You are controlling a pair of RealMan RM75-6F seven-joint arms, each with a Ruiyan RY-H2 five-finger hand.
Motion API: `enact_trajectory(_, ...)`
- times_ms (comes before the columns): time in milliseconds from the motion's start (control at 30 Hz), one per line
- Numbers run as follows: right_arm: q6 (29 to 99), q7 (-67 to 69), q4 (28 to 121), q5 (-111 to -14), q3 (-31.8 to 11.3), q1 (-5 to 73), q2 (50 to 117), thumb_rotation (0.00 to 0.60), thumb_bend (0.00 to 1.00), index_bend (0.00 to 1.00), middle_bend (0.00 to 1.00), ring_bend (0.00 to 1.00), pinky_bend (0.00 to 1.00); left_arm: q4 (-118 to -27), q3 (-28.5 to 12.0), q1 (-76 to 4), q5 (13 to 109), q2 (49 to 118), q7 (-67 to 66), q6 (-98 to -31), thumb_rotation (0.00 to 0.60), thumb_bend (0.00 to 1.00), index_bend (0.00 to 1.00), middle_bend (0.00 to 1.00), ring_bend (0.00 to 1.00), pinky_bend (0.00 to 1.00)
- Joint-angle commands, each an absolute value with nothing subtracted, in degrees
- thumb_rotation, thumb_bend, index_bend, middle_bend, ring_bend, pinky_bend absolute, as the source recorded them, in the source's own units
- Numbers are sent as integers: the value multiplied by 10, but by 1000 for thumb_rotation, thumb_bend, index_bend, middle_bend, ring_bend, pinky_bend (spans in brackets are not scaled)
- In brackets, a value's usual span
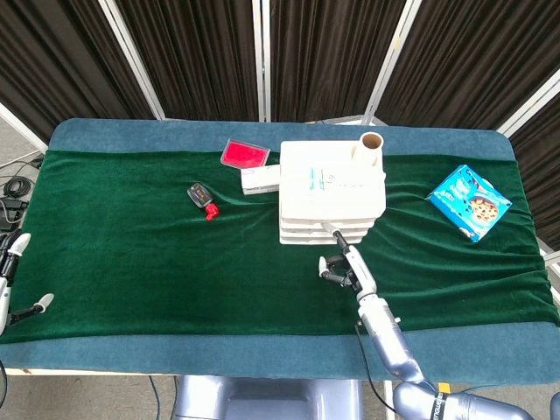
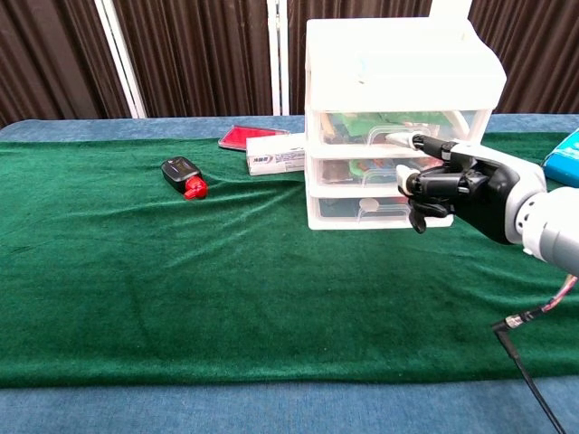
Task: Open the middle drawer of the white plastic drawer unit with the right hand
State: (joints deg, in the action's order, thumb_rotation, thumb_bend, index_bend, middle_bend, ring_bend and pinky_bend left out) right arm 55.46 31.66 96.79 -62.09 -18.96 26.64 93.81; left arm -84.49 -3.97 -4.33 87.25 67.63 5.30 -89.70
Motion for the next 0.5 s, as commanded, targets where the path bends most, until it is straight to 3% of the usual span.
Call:
enact_trajectory(33, 552, 319, 965, -620, -192, 269, 942, 600, 565, 118, 912, 899, 720, -845, -40, -43, 872, 676, 54, -896, 600, 157, 0, 0, 0, 0)
enact_trajectory(500, 535, 330, 954, -611, -201, 280, 955, 600, 579, 167, 912, 898, 721, -846, -37, -43, 874, 674, 58, -895, 600, 157, 0, 0, 0, 0)
